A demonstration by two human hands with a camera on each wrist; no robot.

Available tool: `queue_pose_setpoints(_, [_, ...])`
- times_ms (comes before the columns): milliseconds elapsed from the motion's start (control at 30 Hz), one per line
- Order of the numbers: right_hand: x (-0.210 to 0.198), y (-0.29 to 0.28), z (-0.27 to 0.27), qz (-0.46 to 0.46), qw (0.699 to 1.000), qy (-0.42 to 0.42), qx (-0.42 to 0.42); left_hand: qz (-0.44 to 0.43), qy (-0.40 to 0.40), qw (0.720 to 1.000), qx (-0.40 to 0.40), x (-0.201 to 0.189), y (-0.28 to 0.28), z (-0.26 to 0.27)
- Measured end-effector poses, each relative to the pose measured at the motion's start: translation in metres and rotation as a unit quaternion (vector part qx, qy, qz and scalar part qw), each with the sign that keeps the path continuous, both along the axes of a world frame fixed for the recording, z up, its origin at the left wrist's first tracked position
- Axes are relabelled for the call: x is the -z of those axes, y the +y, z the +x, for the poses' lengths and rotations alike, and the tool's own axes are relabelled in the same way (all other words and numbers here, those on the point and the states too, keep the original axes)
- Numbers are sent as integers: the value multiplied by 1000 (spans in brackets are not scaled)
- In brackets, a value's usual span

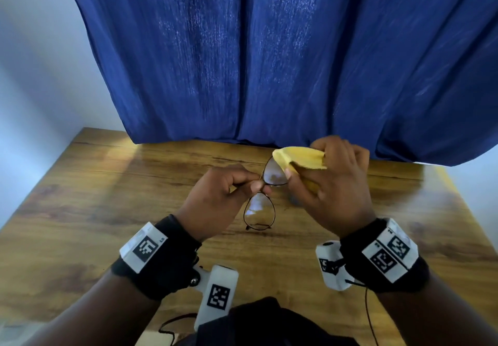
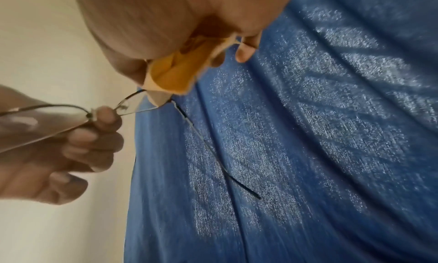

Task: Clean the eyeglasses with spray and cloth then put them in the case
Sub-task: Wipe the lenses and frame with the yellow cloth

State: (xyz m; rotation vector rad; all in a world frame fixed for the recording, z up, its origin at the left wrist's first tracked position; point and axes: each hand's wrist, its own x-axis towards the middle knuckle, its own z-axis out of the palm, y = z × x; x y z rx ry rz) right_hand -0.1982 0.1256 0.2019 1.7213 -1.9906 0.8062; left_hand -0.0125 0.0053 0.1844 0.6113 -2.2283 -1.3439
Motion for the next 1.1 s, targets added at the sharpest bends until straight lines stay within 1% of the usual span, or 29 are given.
queue_pose_setpoints(33, [1, -1, 3, 7, 1000, 12, 2, 0, 2, 1000, 2, 1, -2, 2])
queue_pose_setpoints(100, [7, 1, 15, 23, 999, 36, -27, -8, 7, 1000, 9, 1, -4, 6])
queue_pose_setpoints(133, [9, 2, 19, 22, 999, 33, -35, -13, 8, 1000, 11, 0, -5, 7])
queue_pose_setpoints(200, [9, 3, 20, 7, 1000, 5, -9, -10, 7, 1000, 11, 0, -8, 10])
queue_pose_setpoints(267, [9, 3, 17, 9, 1000, 0, 23, 0, 4, 1000, 3, 1, -12, 13])
queue_pose_setpoints(400, [20, 8, 21, 39, 999, 20, -6, 12, 15, 1000, 0, 1, -15, 15])
queue_pose_setpoints(500, [17, 8, 12, 23, 999, -9, 42, 15, 3, 1000, 3, 2, -14, 13])
queue_pose_setpoints(567, [15, 5, 12, 38, 998, -12, 51, 14, 4, 1000, 5, 3, -13, 9])
queue_pose_setpoints(633, [17, 3, 17, 54, 998, 0, 15, 0, 9, 1000, 10, 4, -10, 4])
queue_pose_setpoints(700, [19, 8, 19, 32, 999, 12, -27, -11, 11, 1000, 12, 3, -7, -1])
queue_pose_setpoints(800, [16, 18, 4, 0, 999, 19, -32, 13, 7, 1000, 8, 1, -4, -6])
queue_pose_setpoints(900, [11, 26, -19, 6, 999, -3, 32, 11, -4, 1000, 0, 1, -1, -13])
queue_pose_setpoints(967, [8, 25, -31, 10, 998, 5, 54, 14, -8, 1000, -1, 0, 2, -20])
queue_pose_setpoints(1100, [4, 13, -31, -7, 1000, 10, 16, 10, -9, 1000, 8, -3, 8, -35])
